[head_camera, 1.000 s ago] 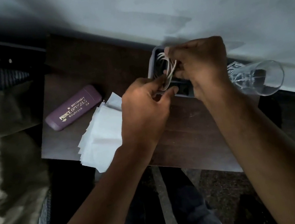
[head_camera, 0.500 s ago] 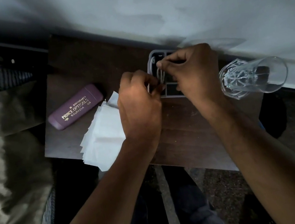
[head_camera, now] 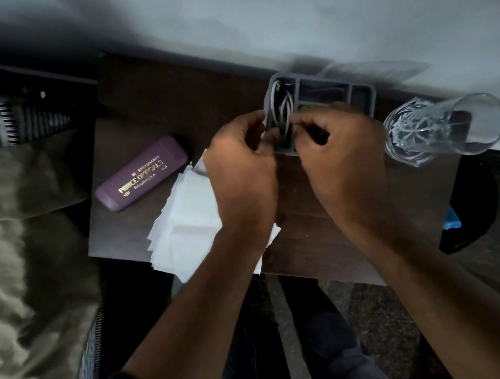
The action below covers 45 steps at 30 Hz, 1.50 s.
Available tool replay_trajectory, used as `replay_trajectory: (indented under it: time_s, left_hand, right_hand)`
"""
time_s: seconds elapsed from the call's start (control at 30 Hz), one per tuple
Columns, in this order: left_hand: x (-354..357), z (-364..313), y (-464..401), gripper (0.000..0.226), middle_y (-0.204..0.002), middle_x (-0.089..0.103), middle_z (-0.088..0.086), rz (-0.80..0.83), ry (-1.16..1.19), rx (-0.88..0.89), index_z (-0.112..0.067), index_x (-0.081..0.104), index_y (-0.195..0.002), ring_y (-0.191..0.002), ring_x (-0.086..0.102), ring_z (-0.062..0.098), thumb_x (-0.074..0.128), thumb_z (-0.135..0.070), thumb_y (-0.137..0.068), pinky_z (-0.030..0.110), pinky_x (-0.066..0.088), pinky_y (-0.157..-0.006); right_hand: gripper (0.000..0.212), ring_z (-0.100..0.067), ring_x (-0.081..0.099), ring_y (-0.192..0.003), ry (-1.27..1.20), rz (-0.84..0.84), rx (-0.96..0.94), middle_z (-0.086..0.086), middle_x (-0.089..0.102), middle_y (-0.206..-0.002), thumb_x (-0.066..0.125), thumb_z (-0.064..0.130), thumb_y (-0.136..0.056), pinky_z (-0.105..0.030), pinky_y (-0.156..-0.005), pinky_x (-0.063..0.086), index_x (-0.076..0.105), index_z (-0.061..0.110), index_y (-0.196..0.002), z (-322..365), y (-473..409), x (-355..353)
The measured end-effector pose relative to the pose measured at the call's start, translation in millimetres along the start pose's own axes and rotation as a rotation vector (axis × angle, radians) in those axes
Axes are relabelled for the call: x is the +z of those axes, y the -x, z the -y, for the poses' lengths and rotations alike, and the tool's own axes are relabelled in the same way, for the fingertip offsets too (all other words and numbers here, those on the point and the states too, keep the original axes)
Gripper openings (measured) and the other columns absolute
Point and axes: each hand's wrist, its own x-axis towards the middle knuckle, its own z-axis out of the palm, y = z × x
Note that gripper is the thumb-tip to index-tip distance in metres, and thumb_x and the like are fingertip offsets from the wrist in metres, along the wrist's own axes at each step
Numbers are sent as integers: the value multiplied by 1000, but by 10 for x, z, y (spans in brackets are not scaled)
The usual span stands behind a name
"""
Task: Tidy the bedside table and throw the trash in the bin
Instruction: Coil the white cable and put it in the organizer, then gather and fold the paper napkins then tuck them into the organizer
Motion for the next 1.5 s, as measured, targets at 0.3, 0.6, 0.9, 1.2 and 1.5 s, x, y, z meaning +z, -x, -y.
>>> replay_trajectory:
  time_s: [0.3,0.6,0.9,1.2,1.5]
  left_hand:
    - [-373,428,787,23,-110,63,-12,111,-164,54,-26,63,-119,-92,56,-2,60,-18,-97,10,44,-78]
    - [-1060,1218,1293,27,-115,64,11,-269,-2,-647,-14,62,-116,-101,66,23,60,-7,-90,37,57,-84]
    - [-1118,1252,1035,19,-90,75,-1,-85,251,-756,-20,67,-94,-83,72,25,52,-14,-85,41,58,-72]
    - [-1035,1247,1015,41,-116,74,-5,-138,437,-802,-19,60,-127,-107,71,15,60,-7,-88,33,57,-88]
    - [-928,1332,904,36,-117,76,8,-168,567,-950,-5,65,-124,-107,74,27,76,-16,-92,44,61,-93]
  right_hand:
    - [15,-2,63,-88,-100,27,48,-3,73,-98,68,4,-92,1,-79,42,78,6,-103,206,587,320]
    - [28,-26,62,-109,113,460,-10,-7,64,-119,72,10,-90,-42,-96,54,72,11,-118,71,694,859]
    - [62,-32,49,-120,523,530,-120,-13,55,-126,87,36,-75,-46,-95,45,56,14,-124,-2,546,1097]
    - [37,-31,57,-104,361,410,-145,-8,61,-108,86,20,-76,-51,-91,49,60,12,-101,-19,555,1065]
    - [52,-8,67,-77,155,582,284,8,66,-87,89,32,-73,-23,-60,50,67,20,-118,-47,309,952]
